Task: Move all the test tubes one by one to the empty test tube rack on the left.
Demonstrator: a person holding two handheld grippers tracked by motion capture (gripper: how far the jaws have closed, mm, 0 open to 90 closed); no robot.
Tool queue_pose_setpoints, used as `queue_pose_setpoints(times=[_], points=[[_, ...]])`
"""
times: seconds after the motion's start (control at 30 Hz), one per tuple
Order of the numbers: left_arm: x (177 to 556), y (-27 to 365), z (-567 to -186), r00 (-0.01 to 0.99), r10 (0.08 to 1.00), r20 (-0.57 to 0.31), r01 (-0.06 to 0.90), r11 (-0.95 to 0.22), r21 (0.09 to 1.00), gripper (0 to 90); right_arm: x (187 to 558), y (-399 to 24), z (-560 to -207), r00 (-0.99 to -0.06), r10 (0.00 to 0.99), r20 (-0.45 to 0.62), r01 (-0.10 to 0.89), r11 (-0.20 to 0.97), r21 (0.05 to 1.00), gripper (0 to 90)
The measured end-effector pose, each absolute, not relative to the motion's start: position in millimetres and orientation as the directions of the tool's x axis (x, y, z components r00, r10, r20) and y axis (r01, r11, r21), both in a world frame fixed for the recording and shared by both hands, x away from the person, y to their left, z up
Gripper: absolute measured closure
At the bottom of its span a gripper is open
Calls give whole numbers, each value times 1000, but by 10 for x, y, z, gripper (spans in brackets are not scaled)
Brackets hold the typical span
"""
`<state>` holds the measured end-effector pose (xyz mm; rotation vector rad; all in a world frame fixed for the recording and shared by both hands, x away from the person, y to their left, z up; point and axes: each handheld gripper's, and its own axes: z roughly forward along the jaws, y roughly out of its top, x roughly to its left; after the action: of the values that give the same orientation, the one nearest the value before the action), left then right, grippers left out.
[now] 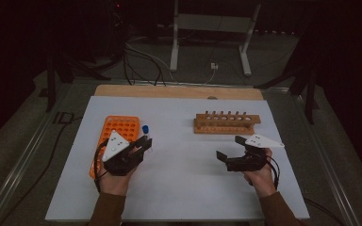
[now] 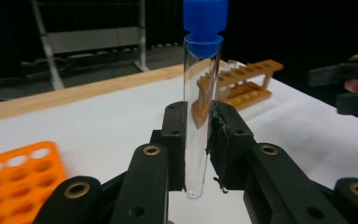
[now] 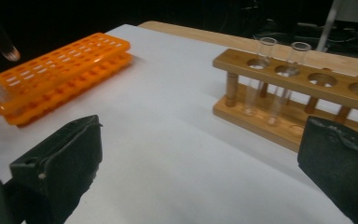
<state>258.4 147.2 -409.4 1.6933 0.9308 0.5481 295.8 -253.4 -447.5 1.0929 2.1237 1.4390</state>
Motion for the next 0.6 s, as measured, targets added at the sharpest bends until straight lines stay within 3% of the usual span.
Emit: queue_pose_setpoints(times=[0.6], points=[[2435,2383,-4160,428,903,-50,300,-90,950,768,2928,-2691,-4509,-618,778,112,401,189,897,3]])
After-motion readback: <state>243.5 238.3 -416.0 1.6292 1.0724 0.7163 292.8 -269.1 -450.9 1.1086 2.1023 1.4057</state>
